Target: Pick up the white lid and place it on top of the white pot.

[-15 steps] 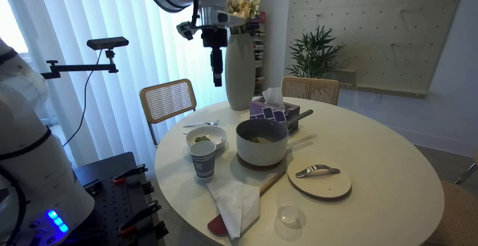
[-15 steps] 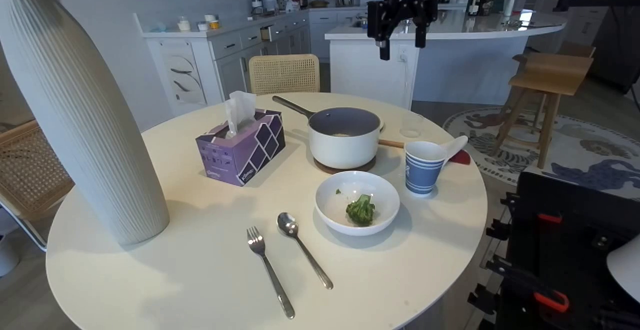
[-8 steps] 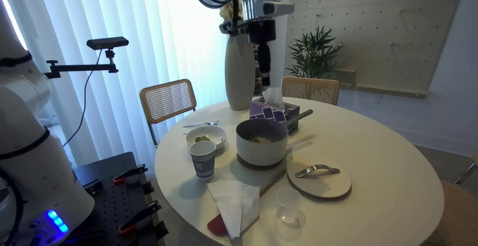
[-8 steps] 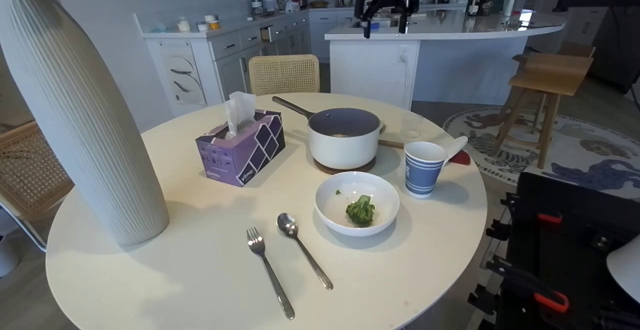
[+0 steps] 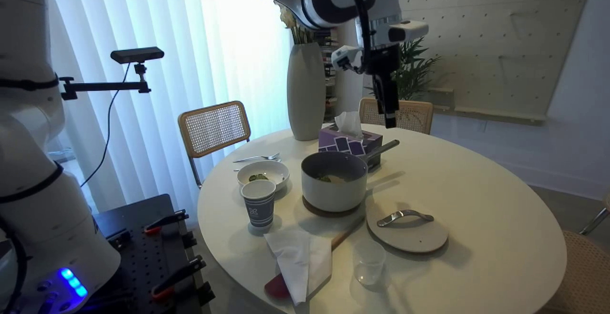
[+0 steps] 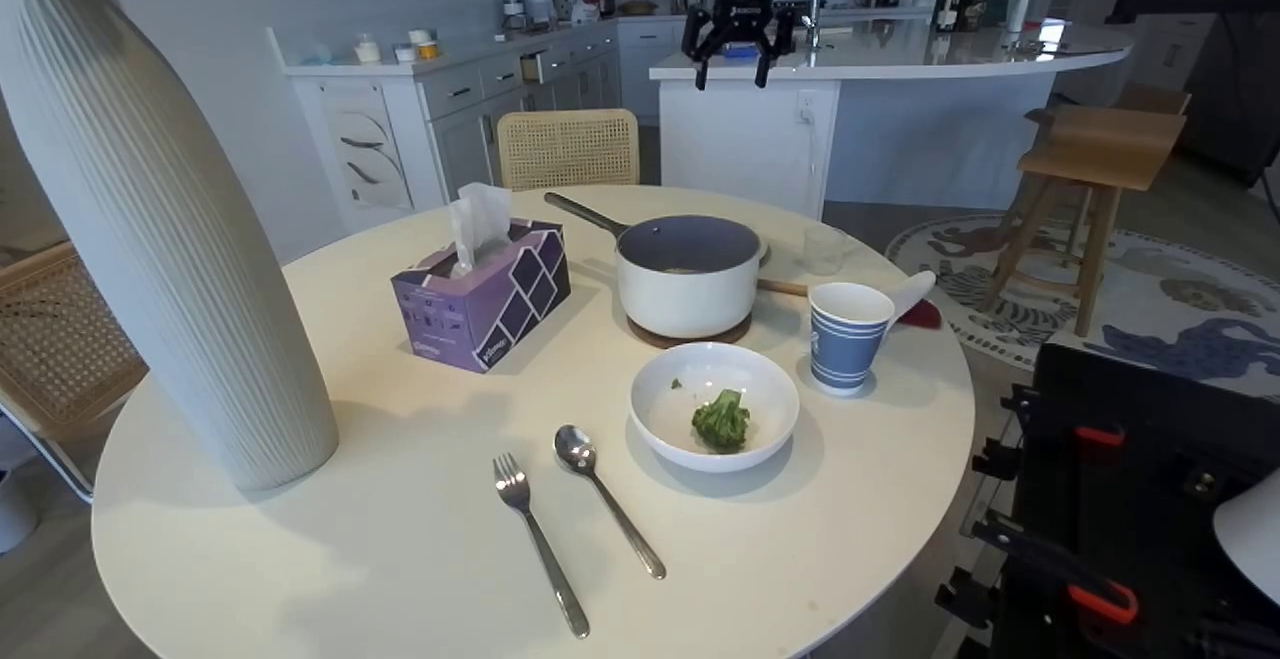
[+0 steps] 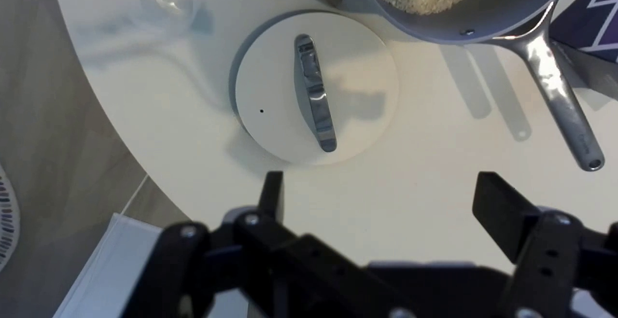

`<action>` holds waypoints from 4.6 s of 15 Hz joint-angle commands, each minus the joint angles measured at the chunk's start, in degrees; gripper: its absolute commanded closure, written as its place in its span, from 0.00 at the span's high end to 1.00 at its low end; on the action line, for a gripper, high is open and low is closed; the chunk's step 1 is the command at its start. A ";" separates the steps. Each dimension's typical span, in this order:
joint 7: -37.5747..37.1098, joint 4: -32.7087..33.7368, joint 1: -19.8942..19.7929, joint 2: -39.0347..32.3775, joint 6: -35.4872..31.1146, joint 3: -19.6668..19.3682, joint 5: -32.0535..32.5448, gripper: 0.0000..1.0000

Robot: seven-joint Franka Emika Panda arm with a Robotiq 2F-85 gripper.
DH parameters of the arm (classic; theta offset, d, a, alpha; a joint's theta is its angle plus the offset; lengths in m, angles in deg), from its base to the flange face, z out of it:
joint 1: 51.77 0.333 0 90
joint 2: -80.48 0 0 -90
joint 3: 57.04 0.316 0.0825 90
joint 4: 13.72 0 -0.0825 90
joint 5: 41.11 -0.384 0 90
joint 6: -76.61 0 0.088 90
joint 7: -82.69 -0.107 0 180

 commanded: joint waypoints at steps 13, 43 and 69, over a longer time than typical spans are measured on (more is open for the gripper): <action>18.51 34.80 -10.71 -31.70 8.45 4.34 -10.80 1.00; 17.72 50.41 -9.99 -48.75 23.18 4.37 -4.82 1.00; 17.44 52.61 -9.44 -50.96 18.83 4.15 -2.22 0.06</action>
